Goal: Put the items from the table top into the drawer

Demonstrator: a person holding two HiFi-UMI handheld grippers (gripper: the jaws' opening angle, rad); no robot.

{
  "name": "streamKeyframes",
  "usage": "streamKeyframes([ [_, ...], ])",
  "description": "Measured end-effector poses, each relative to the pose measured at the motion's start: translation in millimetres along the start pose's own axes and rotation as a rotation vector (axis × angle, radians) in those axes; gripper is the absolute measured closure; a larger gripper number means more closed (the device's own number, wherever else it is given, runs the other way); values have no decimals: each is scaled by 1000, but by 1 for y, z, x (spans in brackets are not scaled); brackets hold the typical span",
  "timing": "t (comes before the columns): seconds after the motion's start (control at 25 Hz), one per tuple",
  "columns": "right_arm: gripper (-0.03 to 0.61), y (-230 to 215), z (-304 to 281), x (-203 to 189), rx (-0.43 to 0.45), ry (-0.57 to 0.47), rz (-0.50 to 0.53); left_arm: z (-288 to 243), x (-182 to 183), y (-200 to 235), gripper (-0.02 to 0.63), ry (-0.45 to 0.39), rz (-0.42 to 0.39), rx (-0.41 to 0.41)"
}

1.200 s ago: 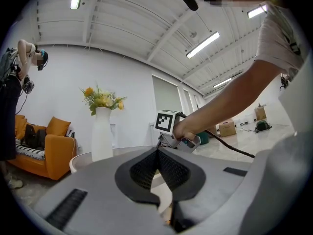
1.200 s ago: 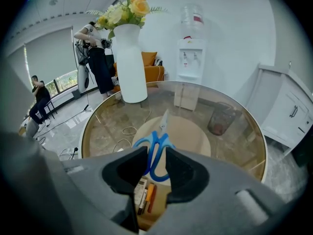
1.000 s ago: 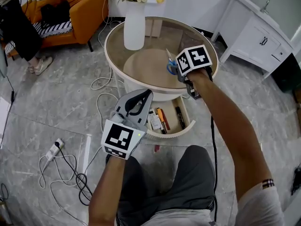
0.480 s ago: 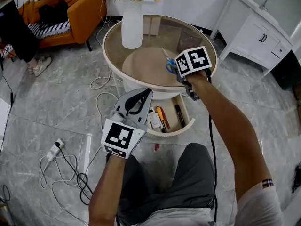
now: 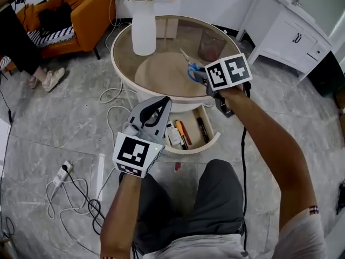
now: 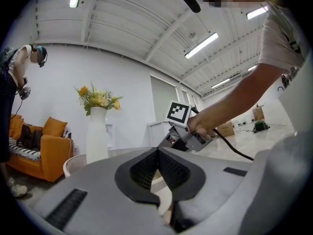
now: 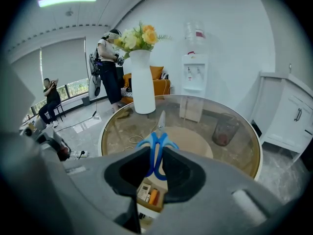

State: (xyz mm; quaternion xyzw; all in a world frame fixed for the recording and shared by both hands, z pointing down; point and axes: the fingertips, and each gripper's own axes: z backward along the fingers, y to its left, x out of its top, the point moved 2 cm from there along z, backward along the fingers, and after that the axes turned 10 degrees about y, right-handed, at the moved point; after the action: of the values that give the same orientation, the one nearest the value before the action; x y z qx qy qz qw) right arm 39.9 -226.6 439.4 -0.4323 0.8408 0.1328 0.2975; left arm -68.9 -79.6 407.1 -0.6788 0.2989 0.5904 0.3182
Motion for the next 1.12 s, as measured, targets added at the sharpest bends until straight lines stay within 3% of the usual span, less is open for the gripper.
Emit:
streamKeyframes([
  [0.64,499,63,59,-47,139,-20,186,-14,-5,-11,614,19,8,0],
  [1.12,499,88,82,-106,213,-54,255,0,-16,-22,614,3,11,44],
])
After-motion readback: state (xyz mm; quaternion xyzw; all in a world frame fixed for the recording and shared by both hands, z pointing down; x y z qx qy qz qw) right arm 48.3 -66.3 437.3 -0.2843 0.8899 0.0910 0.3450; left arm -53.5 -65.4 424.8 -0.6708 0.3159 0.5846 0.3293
